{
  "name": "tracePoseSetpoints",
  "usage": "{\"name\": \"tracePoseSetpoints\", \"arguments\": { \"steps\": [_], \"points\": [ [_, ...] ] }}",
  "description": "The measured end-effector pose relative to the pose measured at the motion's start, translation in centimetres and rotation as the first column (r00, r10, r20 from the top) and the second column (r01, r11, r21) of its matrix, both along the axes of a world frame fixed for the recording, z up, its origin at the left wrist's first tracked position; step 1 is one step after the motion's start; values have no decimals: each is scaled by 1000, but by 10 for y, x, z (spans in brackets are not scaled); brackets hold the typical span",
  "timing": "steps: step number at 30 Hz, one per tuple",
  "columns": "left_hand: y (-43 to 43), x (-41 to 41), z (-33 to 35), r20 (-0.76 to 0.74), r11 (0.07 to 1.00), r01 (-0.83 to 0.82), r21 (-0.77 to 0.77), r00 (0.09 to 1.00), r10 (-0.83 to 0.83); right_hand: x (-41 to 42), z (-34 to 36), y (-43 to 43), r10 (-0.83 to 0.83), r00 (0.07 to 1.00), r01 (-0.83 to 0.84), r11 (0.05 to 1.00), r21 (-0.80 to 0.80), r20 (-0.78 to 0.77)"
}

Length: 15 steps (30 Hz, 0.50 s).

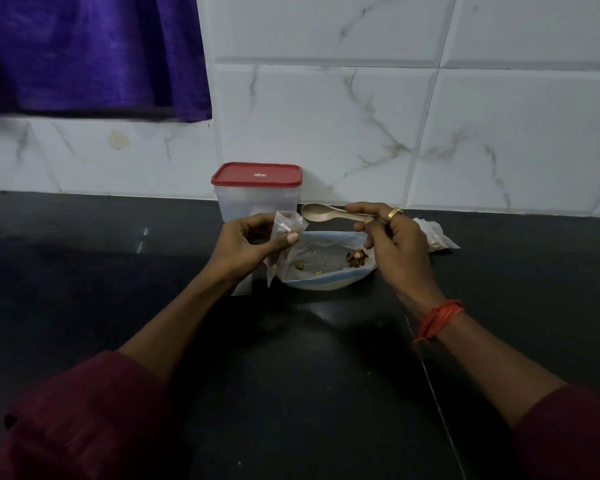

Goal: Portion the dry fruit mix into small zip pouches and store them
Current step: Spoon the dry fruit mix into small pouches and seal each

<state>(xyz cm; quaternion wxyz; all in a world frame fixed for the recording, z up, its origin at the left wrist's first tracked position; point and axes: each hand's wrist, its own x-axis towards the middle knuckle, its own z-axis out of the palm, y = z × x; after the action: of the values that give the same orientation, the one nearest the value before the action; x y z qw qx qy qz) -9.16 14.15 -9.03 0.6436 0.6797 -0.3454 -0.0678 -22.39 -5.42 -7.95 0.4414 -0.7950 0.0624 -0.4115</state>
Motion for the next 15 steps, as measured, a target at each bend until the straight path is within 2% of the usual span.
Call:
{"name": "tracePoseSetpoints", "arguments": {
  "steps": [3,6,12,15],
  "points": [
    [1,2,0,-108,997,-37,-68,994,30,3,-4,-6,-71,997,71,997,-13,-20],
    [1,2,3,-223,990,-42,-138,975,11,2,-7,-11,-127,990,116,981,-154,-63],
    [0,-1,10,-357,963,61,-263,921,-155,0,-14,-7,-174,938,26,896,-443,-299],
    [-1,-4,13,-412,956,85,-280,889,-200,-1,-15,-6,-191,920,-34,831,-555,-343]
  ]
}}
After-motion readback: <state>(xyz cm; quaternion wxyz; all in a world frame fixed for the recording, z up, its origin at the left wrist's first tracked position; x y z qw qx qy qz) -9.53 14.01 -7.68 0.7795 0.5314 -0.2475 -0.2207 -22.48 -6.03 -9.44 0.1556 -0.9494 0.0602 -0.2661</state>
